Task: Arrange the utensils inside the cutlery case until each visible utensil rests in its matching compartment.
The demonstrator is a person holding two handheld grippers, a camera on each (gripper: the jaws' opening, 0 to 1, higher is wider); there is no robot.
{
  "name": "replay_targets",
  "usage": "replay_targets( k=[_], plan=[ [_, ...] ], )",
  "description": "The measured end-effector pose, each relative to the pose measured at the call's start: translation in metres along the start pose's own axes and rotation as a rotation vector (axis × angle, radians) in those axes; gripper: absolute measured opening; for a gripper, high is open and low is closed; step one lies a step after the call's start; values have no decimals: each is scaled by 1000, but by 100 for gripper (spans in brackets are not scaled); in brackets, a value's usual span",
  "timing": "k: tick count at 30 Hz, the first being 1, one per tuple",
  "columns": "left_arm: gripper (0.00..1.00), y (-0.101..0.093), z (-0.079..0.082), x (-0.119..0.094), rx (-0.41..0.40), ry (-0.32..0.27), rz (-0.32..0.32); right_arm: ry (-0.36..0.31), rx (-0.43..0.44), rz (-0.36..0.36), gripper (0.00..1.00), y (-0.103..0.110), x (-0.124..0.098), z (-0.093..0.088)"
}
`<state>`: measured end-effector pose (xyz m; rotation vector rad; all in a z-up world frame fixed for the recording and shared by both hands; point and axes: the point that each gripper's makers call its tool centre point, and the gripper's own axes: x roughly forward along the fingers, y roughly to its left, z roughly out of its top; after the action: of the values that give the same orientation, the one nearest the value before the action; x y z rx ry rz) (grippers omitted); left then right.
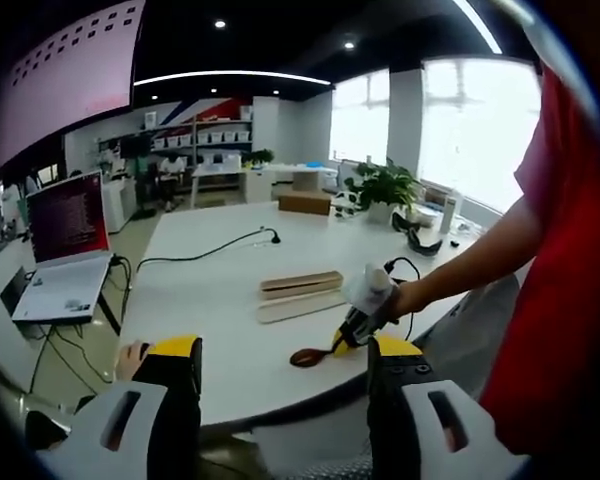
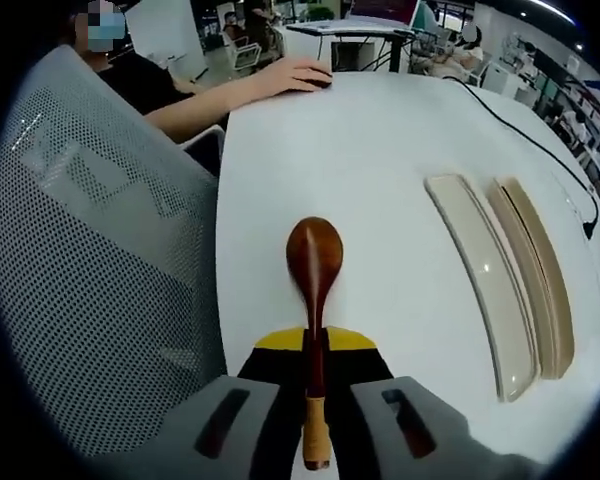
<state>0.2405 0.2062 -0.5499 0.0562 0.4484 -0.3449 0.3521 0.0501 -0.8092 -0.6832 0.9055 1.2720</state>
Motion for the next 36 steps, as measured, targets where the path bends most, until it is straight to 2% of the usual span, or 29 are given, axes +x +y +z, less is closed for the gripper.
replay_targets(
  k=[9,12,13,16,18,25,36],
  plan=[
    [69,2,-1,2,3,0,-14,-77,79,0,1,-4,-14,13],
    [69,3,0,2,5,-2,-19,-77,101,-8,1,-7,-18,13],
    [69,3,0,3,6,-2,-21,-71,101,-10,1,-7,-18,11],
    [69,3,1,5,10,-2,-28,1,3,-65,1,-15,-14,-3],
    [69,3,1,6,11,-2,-34,40,-23,-56,1,-12,-8,-13],
    [68,2,1,7,24,5,-46,47,-7,-60,2,-13,-3,-21],
    [68,5,4,9,40,7,-43,36,5,-60,4,-17,0,-16]
  ],
)
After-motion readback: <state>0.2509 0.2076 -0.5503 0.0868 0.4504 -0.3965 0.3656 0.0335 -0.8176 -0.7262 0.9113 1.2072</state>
